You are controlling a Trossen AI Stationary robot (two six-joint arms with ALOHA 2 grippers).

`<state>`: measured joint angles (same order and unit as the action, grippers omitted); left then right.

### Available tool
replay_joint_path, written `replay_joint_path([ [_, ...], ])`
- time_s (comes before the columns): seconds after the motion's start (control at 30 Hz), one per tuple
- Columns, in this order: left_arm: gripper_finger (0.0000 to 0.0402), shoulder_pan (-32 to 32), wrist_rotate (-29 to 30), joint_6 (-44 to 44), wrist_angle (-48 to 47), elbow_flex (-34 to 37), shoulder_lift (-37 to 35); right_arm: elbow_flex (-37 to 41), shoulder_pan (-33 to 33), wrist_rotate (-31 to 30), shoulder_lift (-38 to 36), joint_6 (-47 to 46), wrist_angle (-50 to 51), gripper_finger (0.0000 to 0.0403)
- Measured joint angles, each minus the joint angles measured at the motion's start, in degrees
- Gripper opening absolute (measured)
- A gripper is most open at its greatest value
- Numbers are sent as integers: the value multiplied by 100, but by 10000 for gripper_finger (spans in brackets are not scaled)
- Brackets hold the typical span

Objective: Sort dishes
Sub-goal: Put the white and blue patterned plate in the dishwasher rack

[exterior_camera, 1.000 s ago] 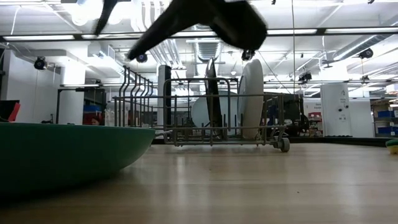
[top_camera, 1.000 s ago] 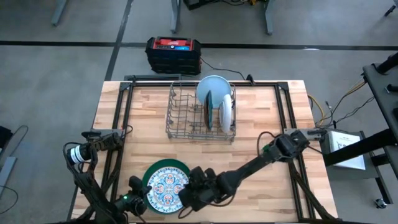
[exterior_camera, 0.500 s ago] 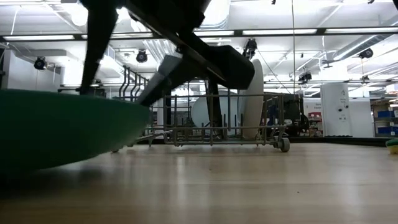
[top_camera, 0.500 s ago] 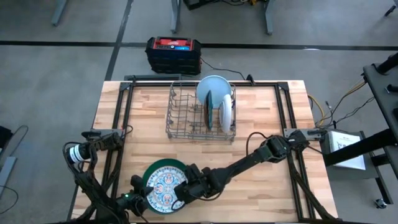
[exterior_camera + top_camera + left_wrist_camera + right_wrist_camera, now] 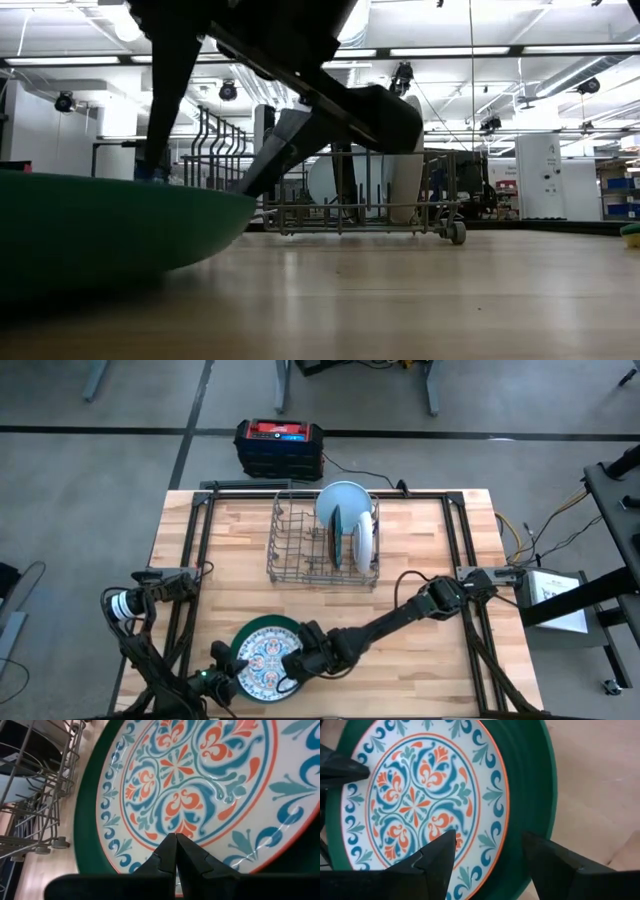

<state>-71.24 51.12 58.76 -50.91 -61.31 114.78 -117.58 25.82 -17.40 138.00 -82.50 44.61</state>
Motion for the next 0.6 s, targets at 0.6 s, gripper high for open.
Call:
replay_joint_path([
  [0.6, 0, 19, 458, 370, 354, 123, 20, 27, -264, 573, 358, 278, -662, 213],
])
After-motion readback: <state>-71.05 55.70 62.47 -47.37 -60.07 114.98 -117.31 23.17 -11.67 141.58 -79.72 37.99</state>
